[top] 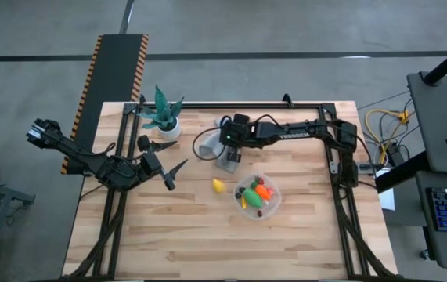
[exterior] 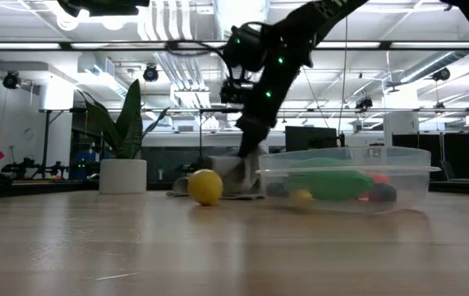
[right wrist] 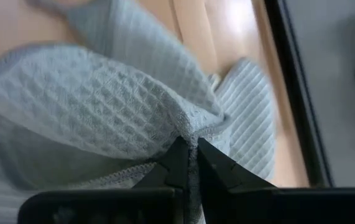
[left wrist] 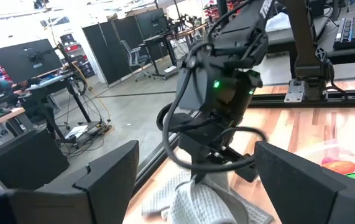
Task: Pick and placing Produce into tupperware
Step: Move the gray towel to the top center of the table
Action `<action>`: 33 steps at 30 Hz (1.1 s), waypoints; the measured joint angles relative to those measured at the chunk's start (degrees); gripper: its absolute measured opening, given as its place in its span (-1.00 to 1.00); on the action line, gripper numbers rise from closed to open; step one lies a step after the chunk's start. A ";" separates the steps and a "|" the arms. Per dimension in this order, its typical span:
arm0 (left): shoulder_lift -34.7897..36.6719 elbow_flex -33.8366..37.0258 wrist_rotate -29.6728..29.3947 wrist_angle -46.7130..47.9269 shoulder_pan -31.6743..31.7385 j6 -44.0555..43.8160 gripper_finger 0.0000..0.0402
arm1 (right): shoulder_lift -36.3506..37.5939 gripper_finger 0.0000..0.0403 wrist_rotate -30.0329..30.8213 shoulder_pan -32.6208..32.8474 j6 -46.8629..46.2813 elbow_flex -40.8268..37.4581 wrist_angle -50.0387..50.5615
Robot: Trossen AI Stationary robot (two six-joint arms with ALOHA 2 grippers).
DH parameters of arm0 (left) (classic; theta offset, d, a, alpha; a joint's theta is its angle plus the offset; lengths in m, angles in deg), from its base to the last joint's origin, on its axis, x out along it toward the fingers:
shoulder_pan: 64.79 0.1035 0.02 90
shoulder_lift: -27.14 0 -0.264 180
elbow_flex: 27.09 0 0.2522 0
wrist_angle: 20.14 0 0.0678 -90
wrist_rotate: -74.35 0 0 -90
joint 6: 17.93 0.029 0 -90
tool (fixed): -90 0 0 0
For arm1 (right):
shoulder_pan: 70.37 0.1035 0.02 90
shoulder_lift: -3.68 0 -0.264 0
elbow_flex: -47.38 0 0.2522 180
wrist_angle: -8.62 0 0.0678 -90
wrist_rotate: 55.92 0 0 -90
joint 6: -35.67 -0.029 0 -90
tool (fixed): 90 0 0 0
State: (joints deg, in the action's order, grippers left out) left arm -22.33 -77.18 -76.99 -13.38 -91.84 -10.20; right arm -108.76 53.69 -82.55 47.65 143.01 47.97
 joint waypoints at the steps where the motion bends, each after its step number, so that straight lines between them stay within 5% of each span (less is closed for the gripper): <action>1: 0.00 0.00 0.00 0.00 0.00 0.00 0.50 | 0.00 -0.94 -0.01 -0.54 -0.68 -0.41 0.85; 12: 0.00 0.04 0.02 0.02 0.00 0.01 0.50 | 0.23 -0.94 5.24 -5.85 -7.41 -5.06 6.59; 23: 0.00 0.07 0.00 0.02 0.00 0.01 0.50 | 0.97 -0.92 3.83 -7.11 -7.25 -6.17 6.53; 33: 0.00 0.11 0.00 0.15 0.01 0.02 0.50 | 7.14 -0.22 0.96 -6.82 -5.96 -6.21 5.36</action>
State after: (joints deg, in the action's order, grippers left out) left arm -22.33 -77.07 -76.99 -13.23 -91.83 -10.18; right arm -101.62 54.65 -89.37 41.69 136.80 53.34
